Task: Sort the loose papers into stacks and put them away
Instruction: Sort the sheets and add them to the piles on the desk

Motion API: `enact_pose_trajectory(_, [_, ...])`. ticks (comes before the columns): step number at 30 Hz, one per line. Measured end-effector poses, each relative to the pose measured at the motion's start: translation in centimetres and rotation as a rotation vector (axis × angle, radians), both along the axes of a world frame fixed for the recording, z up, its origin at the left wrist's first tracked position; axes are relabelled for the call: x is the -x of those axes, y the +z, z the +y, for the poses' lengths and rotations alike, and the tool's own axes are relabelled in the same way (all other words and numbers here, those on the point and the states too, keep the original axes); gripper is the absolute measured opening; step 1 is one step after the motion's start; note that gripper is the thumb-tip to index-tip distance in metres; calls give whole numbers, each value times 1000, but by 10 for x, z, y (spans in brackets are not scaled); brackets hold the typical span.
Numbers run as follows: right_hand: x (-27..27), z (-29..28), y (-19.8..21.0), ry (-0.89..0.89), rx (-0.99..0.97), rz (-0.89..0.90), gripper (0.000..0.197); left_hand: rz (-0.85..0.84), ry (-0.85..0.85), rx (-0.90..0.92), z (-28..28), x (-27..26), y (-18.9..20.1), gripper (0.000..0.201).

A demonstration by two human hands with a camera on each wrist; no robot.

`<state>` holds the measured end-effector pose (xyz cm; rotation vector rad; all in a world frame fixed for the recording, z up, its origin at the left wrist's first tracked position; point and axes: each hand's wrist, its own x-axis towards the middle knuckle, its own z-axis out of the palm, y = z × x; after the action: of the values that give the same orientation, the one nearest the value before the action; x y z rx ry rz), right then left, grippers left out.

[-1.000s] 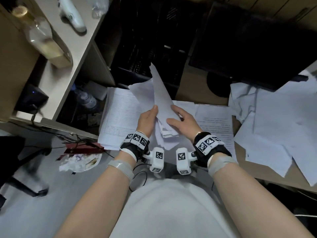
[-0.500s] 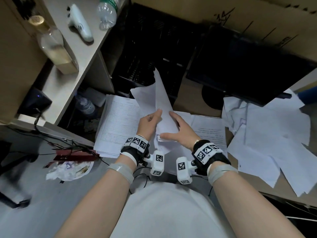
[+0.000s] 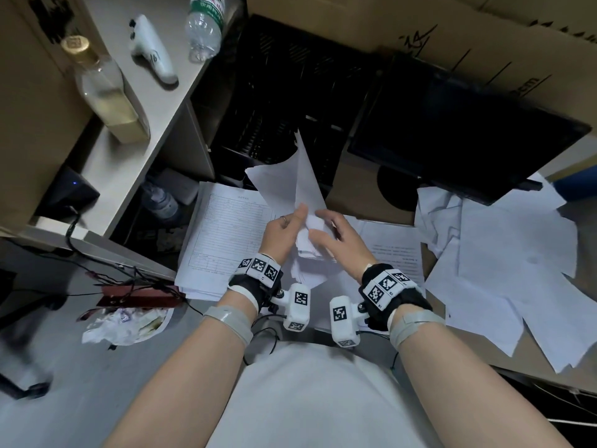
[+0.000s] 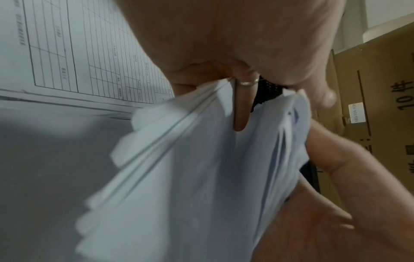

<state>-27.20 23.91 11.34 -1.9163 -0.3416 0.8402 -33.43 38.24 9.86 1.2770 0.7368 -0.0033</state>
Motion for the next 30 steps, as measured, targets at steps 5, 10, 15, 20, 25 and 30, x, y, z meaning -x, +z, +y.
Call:
enact_pose_trajectory(5, [-2, 3, 0, -143, 4, -61, 11, -37, 13, -15, -1, 1, 0, 18])
enact_pose_trajectory(10, [1, 4, 6, -12, 19, -44, 21, -24, 14, -43, -3, 3, 5, 19])
enact_pose_trajectory(15, [-8, 3, -1, -327, -89, 80, 18, 26, 13, -50, 4, 10, 2, 21])
enact_pose_trajectory(20, [-25, -17, -13, -786, -12, 39, 14, 32, 170, -21, 3, 13, 12, 9])
enact_pose_trajectory(25, [-22, -40, -27, -857, -62, 138, 26, 43, 191, 16, 7, 15, 13, 15])
enact_pose_trajectory(30, [-13, -42, -31, -687, 81, -16, 26, 50, 163, -9, 7, 20, 17, 13])
